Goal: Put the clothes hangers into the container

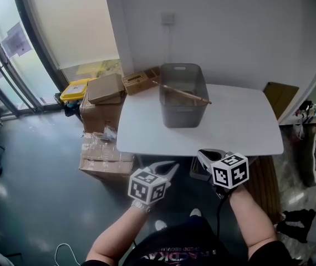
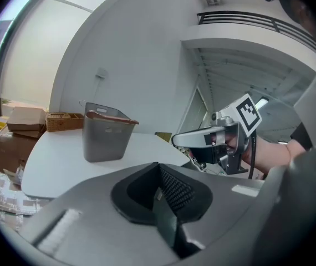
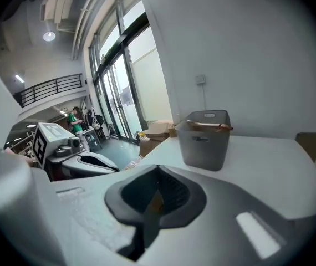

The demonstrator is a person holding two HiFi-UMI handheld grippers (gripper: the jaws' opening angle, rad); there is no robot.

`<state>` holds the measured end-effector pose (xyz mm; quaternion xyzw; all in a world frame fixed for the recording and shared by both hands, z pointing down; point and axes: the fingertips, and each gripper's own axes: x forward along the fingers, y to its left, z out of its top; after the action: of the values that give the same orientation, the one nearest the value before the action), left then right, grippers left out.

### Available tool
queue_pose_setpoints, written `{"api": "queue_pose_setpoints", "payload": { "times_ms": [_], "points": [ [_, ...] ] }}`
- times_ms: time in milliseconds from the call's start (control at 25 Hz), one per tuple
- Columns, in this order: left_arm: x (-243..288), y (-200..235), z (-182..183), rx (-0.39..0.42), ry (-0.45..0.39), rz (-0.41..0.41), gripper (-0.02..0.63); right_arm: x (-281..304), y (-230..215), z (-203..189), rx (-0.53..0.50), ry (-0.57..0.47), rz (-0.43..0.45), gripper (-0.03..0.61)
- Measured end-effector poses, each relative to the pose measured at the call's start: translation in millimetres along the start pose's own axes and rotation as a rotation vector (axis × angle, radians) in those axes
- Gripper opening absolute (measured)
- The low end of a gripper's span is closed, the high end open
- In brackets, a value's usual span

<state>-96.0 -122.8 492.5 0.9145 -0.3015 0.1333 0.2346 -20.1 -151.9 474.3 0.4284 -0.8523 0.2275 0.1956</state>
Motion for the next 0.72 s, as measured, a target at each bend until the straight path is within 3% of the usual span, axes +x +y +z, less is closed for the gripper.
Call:
{"api": "queue_pose_setpoints", "payload": {
  "times_ms": [280,720],
  "points": [
    [-3.5,-24.6,-20.9,-0.039,-0.009,0.081,0.005,-33.0,6.1,-44.4,0.048,-0.024,0.059,0.003],
    [24.5,-100.6,-58.0,-0.115,-0.019,0.146,0.006,-97.7,-14.9,-112.1,0.057,0.035,0.150,0.003]
  ]
}}
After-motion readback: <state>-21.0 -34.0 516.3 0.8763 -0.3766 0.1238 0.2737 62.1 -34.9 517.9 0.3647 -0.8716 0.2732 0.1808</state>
